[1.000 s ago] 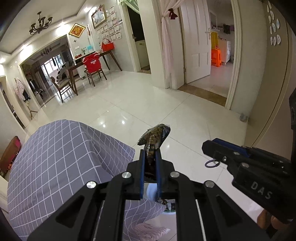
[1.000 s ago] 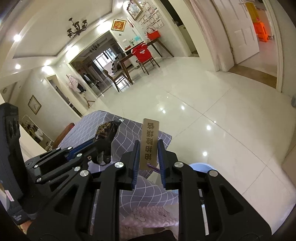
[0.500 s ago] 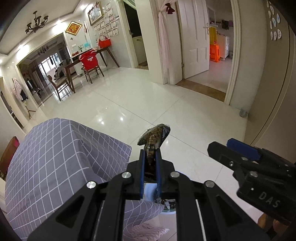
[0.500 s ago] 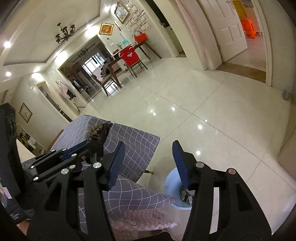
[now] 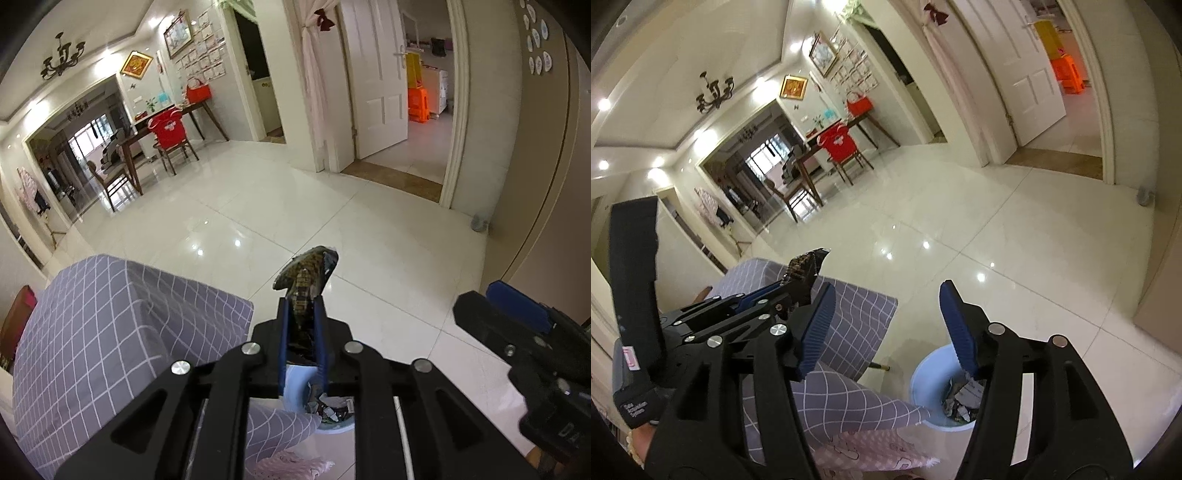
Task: Collect trash
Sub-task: 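Open the left tool over the blue bin to drop the black pouch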
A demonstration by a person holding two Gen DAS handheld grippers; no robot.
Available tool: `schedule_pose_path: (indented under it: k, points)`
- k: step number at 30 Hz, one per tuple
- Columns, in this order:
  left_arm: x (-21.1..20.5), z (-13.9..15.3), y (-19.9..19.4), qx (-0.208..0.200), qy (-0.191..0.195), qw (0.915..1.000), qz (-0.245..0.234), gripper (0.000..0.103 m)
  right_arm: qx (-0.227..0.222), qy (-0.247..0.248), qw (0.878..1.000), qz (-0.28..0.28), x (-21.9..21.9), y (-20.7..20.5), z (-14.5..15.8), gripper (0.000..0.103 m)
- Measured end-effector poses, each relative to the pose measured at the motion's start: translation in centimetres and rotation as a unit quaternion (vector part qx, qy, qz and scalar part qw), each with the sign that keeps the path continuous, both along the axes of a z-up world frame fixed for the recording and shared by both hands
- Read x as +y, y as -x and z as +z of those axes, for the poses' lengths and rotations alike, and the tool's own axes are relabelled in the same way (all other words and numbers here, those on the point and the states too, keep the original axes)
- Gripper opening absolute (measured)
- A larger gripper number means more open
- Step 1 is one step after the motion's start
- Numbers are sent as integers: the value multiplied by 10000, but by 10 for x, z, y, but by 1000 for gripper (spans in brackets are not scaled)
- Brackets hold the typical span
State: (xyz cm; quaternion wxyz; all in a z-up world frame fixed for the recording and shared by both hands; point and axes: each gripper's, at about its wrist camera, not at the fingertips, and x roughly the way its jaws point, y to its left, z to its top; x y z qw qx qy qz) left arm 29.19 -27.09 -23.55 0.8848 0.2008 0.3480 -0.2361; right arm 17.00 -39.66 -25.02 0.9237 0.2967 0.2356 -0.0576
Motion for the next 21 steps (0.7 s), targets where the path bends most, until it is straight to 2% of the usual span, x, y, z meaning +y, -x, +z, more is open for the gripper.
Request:
schedule_pose_path:
  k: [1,2,3,5,13,17,21]
  points:
    - [-3,0,0,-6,-11,10000,-41,20,-10,-7,10000,-30,-4,1,0,59]
    - [-5,1,0,-17,-24,10000,-46,36,-10,-14,10000,-55,-4,2,0,60]
    - [-6,3,2,-80,-47,10000,-1,60,-8,-34,10000,-91,-6,4,0,60]
    - [-5,9,5,-207,-39,9997,93,79,-26,-67,9999,-145,-8,8,1,60]
    - [11,37,29,-462,-85,9985,282,79,-152,-38,9998,-153,3,29,16,63]
    - [32,61,50,-618,92,9972,418,86,-289,28,9996,-61,14,44,34,66]
    - [62,90,75,-775,239,9947,629,91,-449,245,9987,71,33,63,62,74]
